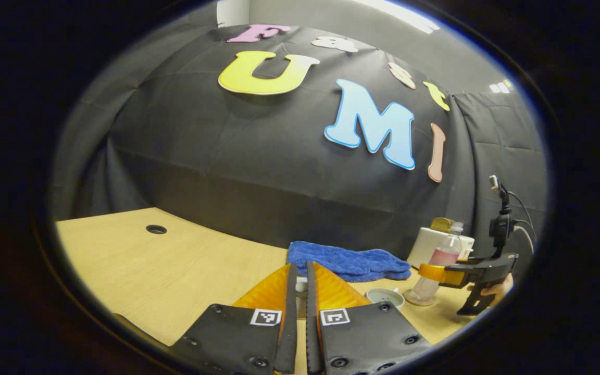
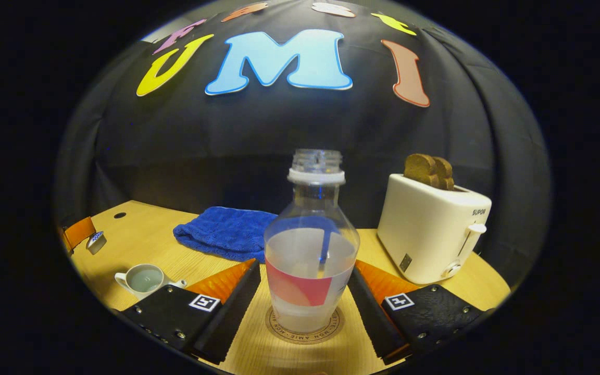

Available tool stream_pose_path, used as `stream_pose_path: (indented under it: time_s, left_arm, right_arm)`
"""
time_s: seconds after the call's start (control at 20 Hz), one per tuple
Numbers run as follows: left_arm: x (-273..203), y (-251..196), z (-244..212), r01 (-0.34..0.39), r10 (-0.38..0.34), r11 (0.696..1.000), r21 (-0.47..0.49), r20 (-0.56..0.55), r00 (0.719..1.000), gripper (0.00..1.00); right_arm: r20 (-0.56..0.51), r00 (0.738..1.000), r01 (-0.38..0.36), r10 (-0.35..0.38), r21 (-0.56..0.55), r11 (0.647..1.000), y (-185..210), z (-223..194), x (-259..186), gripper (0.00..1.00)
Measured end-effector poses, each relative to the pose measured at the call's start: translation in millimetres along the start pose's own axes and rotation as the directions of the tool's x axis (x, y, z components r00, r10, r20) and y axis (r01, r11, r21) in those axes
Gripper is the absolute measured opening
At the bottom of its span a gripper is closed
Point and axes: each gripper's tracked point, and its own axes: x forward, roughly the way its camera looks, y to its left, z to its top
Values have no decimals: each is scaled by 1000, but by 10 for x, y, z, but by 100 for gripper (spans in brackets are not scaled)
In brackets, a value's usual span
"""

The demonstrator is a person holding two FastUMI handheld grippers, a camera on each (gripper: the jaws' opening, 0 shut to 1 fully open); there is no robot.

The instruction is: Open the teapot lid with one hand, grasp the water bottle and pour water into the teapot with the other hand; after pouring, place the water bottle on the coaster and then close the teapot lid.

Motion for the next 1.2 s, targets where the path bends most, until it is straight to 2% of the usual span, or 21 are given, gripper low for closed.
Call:
stream_pose_path:
  time_s: [0.3, 0.5, 0.9, 1.2]
  left_arm:
    - [-9, -13, 8, 6, -6, 1000, 4, 3, 1000, 14]
    - [-8, -33, 2, 14, -14, 1000, 5, 2, 1000, 14]
    - [-8, -61, -1, 19, -19, 1000, 14, -1, 1000, 14]
    - [-18, -158, -28, 32, -32, 997, 70, -4, 999, 14]
  right_arm:
    - [112, 993, 36, -40, 37, 999, -17, 287, -153, 99]
    - [126, 990, 54, -60, 50, 997, -79, 298, -318, 99]
    - [135, 988, 68, -75, 50, 996, -276, 22, -869, 99]
    - [109, 991, 75, -81, 63, 995, -246, -266, -1263, 99]
